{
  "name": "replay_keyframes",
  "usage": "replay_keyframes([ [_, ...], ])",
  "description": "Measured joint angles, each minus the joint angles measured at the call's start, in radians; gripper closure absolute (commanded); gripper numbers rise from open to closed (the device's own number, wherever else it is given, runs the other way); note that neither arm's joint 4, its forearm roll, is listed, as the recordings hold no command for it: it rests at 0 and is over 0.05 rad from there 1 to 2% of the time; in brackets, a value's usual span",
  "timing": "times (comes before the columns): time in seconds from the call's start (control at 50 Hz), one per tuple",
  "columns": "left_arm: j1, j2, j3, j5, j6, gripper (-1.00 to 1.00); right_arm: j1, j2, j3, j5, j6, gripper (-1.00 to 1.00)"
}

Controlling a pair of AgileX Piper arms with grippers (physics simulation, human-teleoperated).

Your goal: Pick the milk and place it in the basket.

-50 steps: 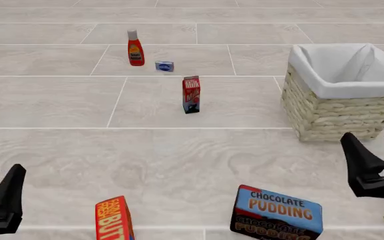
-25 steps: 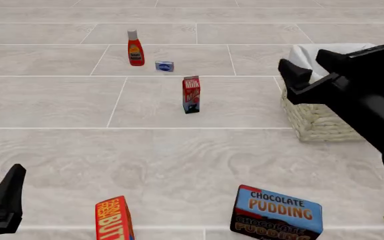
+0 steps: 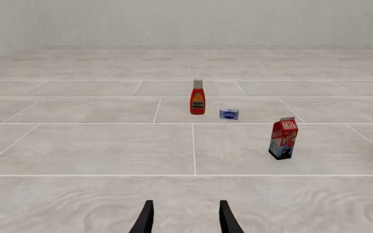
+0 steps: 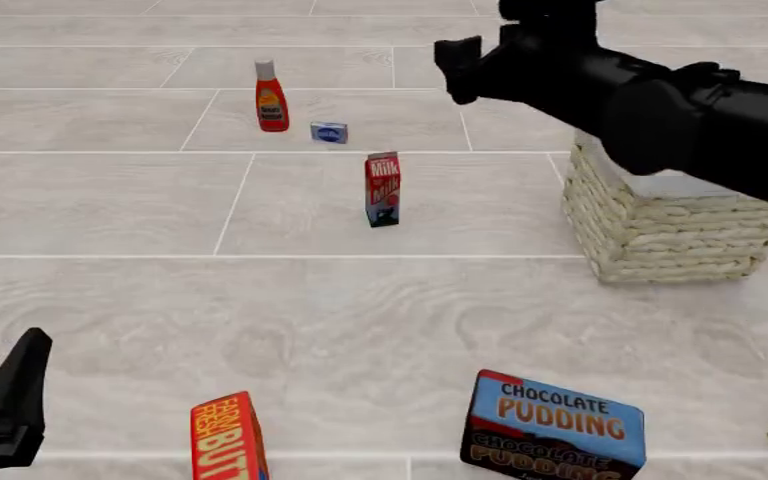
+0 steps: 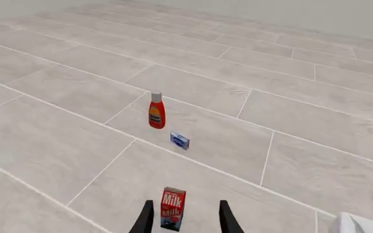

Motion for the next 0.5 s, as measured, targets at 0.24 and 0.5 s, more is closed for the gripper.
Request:
replay_keyframes([
  [0.24,0.0,0.0,0.0,0.0,0.0,-1.0,0.029,0.196,-0.315,0.195,0.045,-1.0],
  [0.5,0.0,0.0,0.0,0.0,0.0,-1.0,0.029,0.377,-0.584,0.366,0.109,-1.0],
])
